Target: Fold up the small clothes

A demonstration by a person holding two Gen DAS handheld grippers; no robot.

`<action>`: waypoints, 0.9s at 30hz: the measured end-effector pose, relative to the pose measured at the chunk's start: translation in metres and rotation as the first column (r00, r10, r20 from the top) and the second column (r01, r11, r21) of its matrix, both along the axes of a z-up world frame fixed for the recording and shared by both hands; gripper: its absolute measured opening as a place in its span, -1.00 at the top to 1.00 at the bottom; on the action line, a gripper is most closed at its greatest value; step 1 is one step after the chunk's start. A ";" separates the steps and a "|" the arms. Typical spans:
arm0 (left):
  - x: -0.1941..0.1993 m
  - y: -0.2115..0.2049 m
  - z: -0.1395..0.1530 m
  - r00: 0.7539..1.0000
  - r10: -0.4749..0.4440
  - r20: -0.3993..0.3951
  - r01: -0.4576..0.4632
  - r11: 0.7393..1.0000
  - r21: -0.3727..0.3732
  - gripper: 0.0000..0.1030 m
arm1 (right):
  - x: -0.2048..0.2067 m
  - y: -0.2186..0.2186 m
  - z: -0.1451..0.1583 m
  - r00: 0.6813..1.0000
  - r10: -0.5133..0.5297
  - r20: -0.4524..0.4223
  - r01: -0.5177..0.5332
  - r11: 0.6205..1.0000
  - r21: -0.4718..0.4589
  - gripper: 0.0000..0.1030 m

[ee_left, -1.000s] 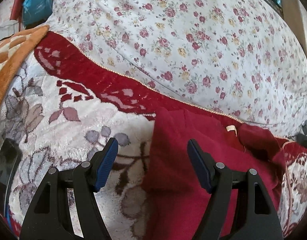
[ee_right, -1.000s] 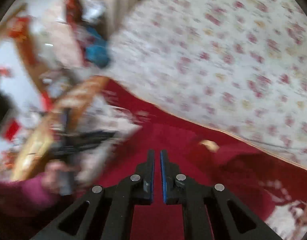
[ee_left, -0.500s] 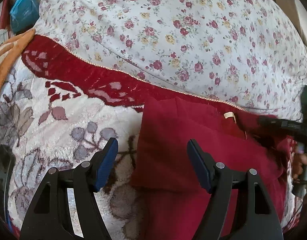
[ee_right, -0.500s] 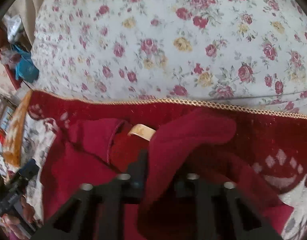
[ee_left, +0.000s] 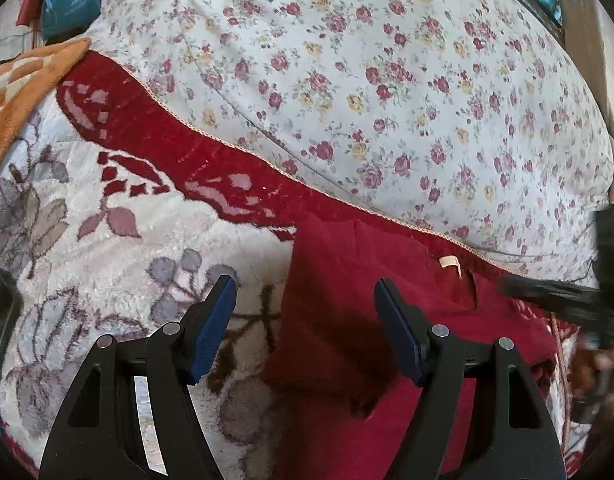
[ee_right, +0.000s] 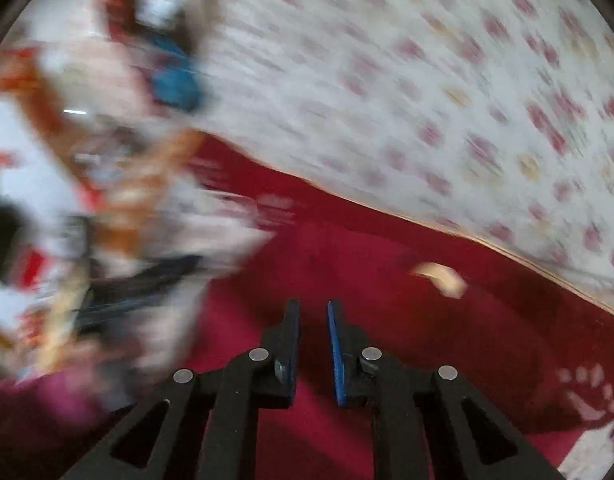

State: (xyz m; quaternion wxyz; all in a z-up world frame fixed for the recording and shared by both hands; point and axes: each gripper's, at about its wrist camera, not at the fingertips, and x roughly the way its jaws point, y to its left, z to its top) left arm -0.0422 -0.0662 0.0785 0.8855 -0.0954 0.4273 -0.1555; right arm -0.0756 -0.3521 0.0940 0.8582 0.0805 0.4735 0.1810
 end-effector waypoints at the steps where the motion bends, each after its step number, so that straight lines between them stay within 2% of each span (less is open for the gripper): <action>1: 0.000 -0.002 0.000 1.000 -0.018 -0.003 0.018 1.000 -0.011 -0.40 | 0.010 0.000 -0.016 0.998 -0.051 -0.036 0.048 0.997 -0.063 0.73; 2: 0.000 -0.003 0.000 1.000 -0.029 -0.003 0.029 0.999 -0.018 -0.40 | 0.021 -0.002 -0.033 0.990 -0.121 -0.079 0.110 0.986 -0.122 0.73; 3: 0.000 -0.005 0.001 0.999 -0.045 -0.004 0.045 0.999 -0.028 -0.41 | 0.023 -0.006 -0.039 0.983 -0.163 -0.088 0.151 0.980 -0.130 0.73; 6: -0.003 -0.008 0.005 0.996 -0.088 -0.016 0.087 0.995 -0.058 -0.40 | 0.004 -0.023 -0.025 0.975 -0.213 -0.054 0.211 0.976 -0.046 0.71; 7: -0.004 -0.009 0.005 0.994 -0.107 -0.031 0.104 0.992 -0.070 -0.40 | -0.011 -0.028 -0.012 0.975 -0.222 -0.026 0.221 0.975 -0.040 0.58; 8: -0.005 -0.010 0.005 0.991 -0.124 -0.043 0.120 0.990 -0.079 -0.40 | -0.028 -0.036 0.000 0.973 -0.232 0.006 0.232 0.972 -0.047 0.28; 9: -0.008 -0.013 0.005 0.986 -0.152 -0.064 0.146 0.986 -0.086 -0.40 | -0.041 -0.042 0.009 0.969 -0.244 0.033 0.246 0.968 -0.048 0.09; 10: -0.011 -0.018 0.003 0.981 -0.175 -0.082 0.170 0.983 -0.065 -0.40 | -0.061 -0.050 0.020 0.960 -0.272 0.070 0.276 0.960 -0.051 -0.17; 11: -0.014 -0.022 0.002 0.979 -0.188 -0.086 0.184 0.982 -0.046 -0.40 | -0.076 -0.055 0.030 0.948 -0.303 0.099 0.309 0.950 -0.051 -0.34; 14: -0.021 -0.040 -0.005 0.972 -0.219 -0.089 0.224 0.974 0.048 -0.40 | -0.106 -0.068 0.037 0.919 -0.377 0.119 0.384 0.922 -0.045 -0.38; 17: -0.020 -0.053 -0.008 0.968 -0.236 -0.086 0.241 0.969 0.057 -0.37 | -0.128 -0.077 0.020 0.890 -0.450 0.072 0.455 0.888 -0.069 -0.38; 20: -0.015 -0.068 -0.016 0.964 -0.247 -0.097 0.257 0.961 0.105 0.03 | -0.142 -0.087 0.005 0.870 -0.492 0.036 0.493 0.870 -0.033 -0.38; 22: -0.011 -0.077 -0.024 0.957 -0.260 -0.131 0.277 0.950 0.141 0.56 | -0.148 -0.092 -0.001 0.847 -0.532 0.013 0.532 0.847 0.004 -0.38; 23: -0.012 -0.080 -0.025 0.953 -0.267 -0.145 0.288 0.946 0.147 0.68 | -0.151 -0.095 -0.002 0.835 -0.550 0.006 0.549 0.835 0.015 -0.38; 25: -0.019 -0.081 -0.015 0.950 -0.284 -0.127 0.301 0.943 0.143 0.77 | -0.157 -0.096 -0.002 0.829 -0.558 0.012 0.558 0.830 0.012 -0.38; 27: -0.027 -0.084 0.011 0.946 -0.317 -0.063 0.323 0.934 0.149 0.78 | -0.165 -0.097 0.004 0.824 -0.564 0.047 0.566 0.824 -0.029 -0.38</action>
